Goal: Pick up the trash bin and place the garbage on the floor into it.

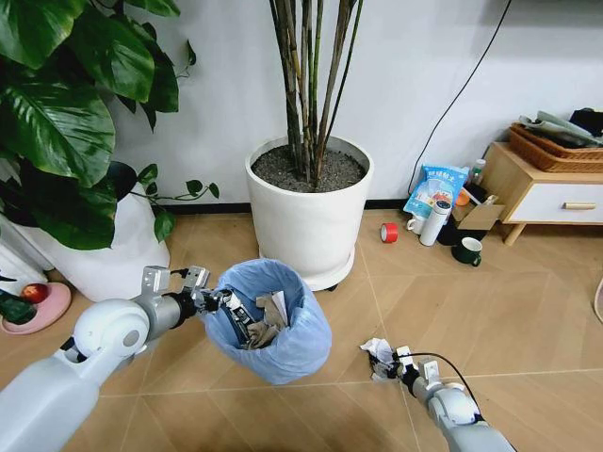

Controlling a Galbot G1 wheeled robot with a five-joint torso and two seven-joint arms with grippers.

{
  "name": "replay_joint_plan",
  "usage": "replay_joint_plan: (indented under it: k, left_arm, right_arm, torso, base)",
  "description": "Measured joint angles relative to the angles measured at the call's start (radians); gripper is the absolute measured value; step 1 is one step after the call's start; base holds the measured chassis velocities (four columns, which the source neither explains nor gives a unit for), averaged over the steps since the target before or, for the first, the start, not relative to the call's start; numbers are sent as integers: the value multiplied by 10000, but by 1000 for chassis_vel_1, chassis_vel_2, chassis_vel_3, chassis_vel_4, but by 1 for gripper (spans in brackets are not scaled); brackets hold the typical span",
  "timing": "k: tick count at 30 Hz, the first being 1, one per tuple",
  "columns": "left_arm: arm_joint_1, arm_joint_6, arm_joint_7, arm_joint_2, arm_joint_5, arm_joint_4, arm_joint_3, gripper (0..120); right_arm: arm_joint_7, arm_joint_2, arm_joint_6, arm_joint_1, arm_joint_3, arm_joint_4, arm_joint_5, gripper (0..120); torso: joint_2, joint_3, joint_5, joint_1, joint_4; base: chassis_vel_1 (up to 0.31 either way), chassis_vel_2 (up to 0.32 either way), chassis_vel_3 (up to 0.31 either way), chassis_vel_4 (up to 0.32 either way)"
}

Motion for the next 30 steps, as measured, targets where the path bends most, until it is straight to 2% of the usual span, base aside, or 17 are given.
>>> replay_joint_plan:
  k: [5,6,9,11,14,27,28,29,30]
  left_arm:
    - [4,0,-44,-19,8,-9,21,0]
    - [4,0,-44,-19,8,-9,21,0]
    - [25,1,-57,-19,14,-22,17,0]
    - [34,0,-58,-19,16,-31,15,0]
    - [46,0,-58,-23,23,-56,-7,0]
    - [94,1,-52,-47,59,-95,9,0]
    - [81,1,-51,-47,60,-95,43,0]
    - [-26,0,-50,-103,58,-48,234,0]
    - [-64,0,-52,-138,55,-34,302,0]
  right_arm:
    - [45,100,-2,84,-41,-18,1,32]
    - [45,100,-2,84,-41,-18,1,32]
    - [54,82,-18,-14,62,174,17,17]
    - [57,60,-30,-74,128,277,31,14]
    - [86,-34,-65,-316,447,806,98,1]
    - [68,-694,-367,-784,1645,3633,1446,0]
    - [9,-858,-428,-807,1725,4002,1650,0]
    - [-122,-1461,-671,-841,1787,5486,2343,0]
    - [-100,-1665,-812,-830,1772,6044,2570,0]
  torso:
    - [0,0,6,0,2]
    - [0,0,6,0,2]
    - [-1,1,7,0,3]
    - [-1,2,3,1,3]
    - [0,1,4,1,1]
    - [-1,1,4,1,2]
    - [0,1,2,1,2]
    - [-1,1,9,1,-1]
    - [0,0,0,0,-1]
  base:
    - [0,0,0,0]
    - [0,0,0,0]
    - [0,0,0,0]
    - [0,0,0,0]
    - [0,0,0,0]
    - [0,0,0,0]
    - [0,0,0,0]
    - [0,0,0,0]
    - [0,0,0,0]
